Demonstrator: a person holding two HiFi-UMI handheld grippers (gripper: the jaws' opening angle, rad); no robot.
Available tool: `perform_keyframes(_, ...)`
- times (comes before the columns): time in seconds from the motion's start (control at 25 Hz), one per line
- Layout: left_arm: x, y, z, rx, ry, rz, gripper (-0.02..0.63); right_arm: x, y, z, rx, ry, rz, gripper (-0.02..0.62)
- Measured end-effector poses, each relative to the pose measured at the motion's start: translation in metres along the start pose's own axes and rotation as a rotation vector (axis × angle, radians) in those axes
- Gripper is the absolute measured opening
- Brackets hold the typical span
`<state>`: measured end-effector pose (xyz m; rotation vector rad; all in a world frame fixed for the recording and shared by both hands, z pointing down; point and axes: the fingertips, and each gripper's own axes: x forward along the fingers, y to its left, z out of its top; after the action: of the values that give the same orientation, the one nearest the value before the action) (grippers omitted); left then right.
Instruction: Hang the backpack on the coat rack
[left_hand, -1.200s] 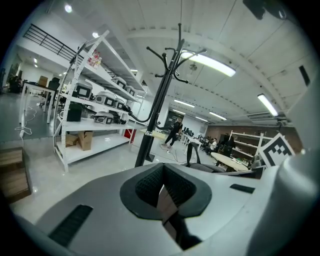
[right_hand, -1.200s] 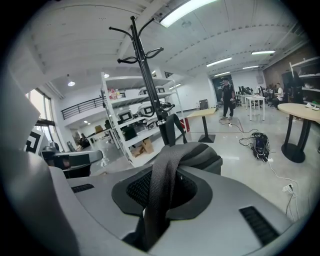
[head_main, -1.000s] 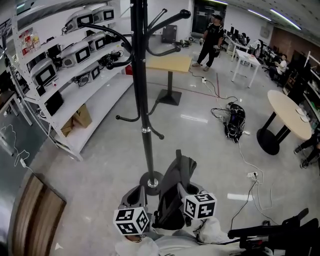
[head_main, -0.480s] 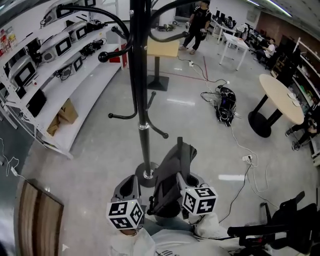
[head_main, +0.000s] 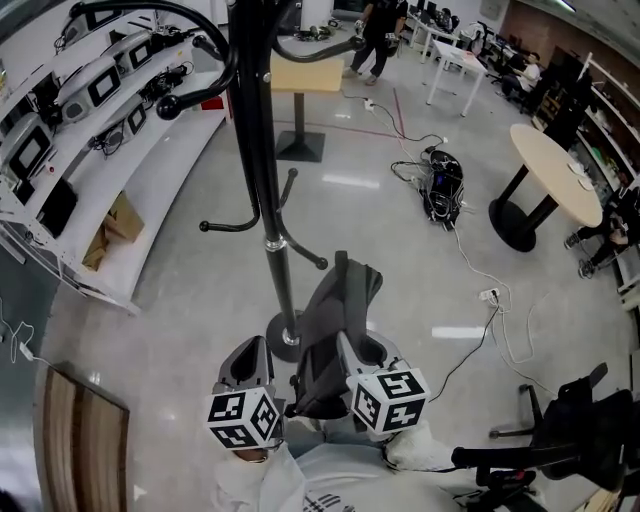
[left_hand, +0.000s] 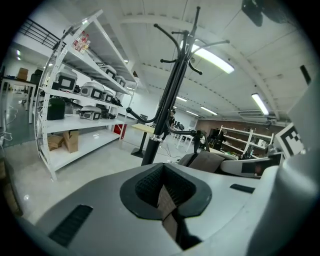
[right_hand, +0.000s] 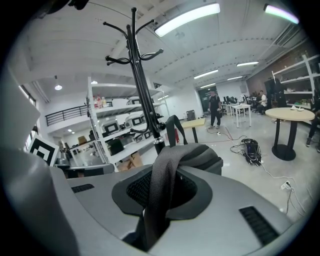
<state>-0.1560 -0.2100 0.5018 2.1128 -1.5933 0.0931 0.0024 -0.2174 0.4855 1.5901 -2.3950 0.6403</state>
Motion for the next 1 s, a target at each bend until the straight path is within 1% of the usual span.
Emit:
perform_keyframes(0.16, 0.004, 0.001, 0.002, 0.01, 0.006, -0.01, 0.003, 0.003, 0.008, 0.009, -0.004, -0.013, 0.007, 0.067)
perform_keyframes(0.44, 0.009, 0.008, 0.007, 0.001, -0.002, -0.008, 0.003, 0.011, 0.024, 0.017, -0.031, -0.016, 0.038, 0.067)
perform_keyframes(1.0, 0.006, 0.038, 0.015, -0.015, -0.017, 0.032, 0.003, 0.038, 0.047, 0.019, -0.064, 0.004, 0.077, 0.067)
